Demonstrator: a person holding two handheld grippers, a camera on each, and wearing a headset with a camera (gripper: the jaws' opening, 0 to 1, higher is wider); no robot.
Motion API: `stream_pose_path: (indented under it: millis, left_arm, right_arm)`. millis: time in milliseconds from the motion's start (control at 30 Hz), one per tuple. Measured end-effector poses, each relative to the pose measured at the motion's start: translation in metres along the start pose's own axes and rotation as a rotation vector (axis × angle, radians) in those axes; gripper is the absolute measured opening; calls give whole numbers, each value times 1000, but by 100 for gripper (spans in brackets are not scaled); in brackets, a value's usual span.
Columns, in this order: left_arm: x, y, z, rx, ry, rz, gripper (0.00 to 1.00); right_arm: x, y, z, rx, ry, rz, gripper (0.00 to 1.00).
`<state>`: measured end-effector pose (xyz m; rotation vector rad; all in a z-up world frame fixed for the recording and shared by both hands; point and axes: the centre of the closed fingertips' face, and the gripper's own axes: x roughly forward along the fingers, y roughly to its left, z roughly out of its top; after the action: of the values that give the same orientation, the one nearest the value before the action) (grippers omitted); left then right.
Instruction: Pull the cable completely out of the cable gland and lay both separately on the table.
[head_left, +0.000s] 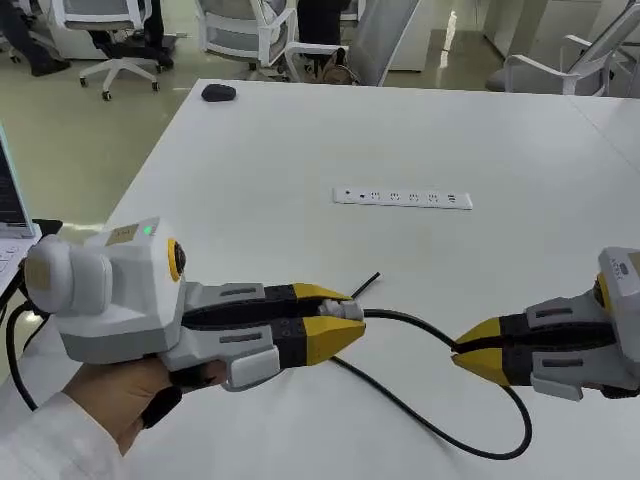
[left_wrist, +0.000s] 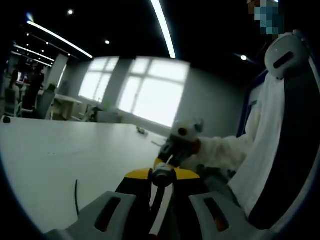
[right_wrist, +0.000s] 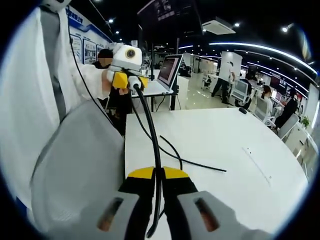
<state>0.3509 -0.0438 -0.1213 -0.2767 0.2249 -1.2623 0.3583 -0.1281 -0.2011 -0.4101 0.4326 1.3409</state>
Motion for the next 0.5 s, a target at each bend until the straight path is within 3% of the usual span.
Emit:
stream_pose_path:
  millis: [167,300,333,500]
  left_arm:
    - [2,3,0,4,1,14,17]
    - [8,2,-3,16,20,16,17]
    - [10,1,-5,18,26,10,17]
    - [14,-1,-8,19,35,-4,17]
  right_arm:
    - [-6,4,23,-3,-48,-1,8]
    - [-8,7,47,-48,-72,-4,13]
    - [-8,13,59,-79,-90,16,13]
    - [-3,23,88,-120,-155,49,12]
